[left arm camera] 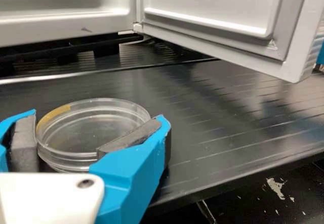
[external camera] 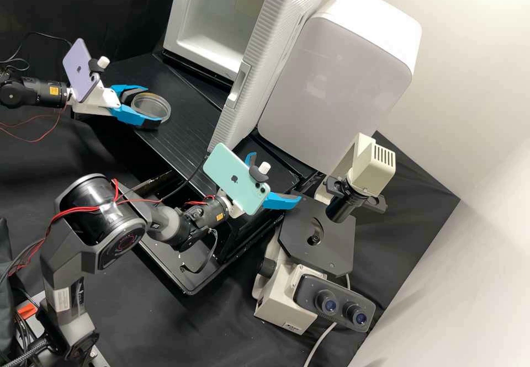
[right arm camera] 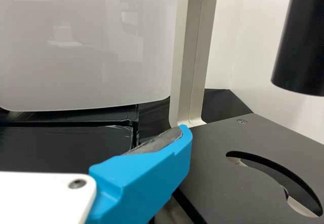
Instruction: Take the petri dish out of the incubator
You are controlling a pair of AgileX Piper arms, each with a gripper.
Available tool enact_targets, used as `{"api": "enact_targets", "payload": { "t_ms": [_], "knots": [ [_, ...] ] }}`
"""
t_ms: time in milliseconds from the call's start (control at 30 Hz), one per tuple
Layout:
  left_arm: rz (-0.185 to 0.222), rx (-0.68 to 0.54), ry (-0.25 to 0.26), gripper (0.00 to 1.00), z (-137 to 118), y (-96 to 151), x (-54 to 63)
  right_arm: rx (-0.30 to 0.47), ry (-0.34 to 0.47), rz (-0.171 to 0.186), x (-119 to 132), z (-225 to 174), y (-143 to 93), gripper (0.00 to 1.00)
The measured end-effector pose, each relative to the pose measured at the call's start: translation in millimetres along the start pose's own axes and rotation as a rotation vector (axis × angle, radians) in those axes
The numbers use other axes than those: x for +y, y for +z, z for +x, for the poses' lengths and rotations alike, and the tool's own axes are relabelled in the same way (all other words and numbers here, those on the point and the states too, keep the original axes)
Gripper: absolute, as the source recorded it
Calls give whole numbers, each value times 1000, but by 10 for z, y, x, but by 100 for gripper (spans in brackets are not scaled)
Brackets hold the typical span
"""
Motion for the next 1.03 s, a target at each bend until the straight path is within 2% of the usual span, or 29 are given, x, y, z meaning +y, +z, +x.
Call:
{"api": "enact_targets", "payload": {
  "t_ms": [167, 367, 500, 633, 767, 833, 1033],
  "knots": [
    [7, 3, 2, 100, 31, -18, -22, 0, 0, 0, 0, 0, 0, 100],
    [5, 2, 13, 100, 49, -10, 7, 0, 0, 0, 0, 0, 0, 100],
    [7, 6, 3, 100, 66, -16, -20, 0, 0, 0, 0, 0, 0, 100],
    [8, 5, 22, 100, 70, -16, -7, 0, 0, 0, 0, 0, 0, 100],
    [24, 0, 83, 100, 70, -11, 12, 0, 0, 0, 0, 0, 0, 100],
    [48, -19, 156, 100, 36, -8, 19, 0, 0, 0, 0, 0, 0, 100],
    [64, -137, 286, 100, -58, 50, 20, 0, 0, 0, 0, 0, 0, 100]
  ]
}}
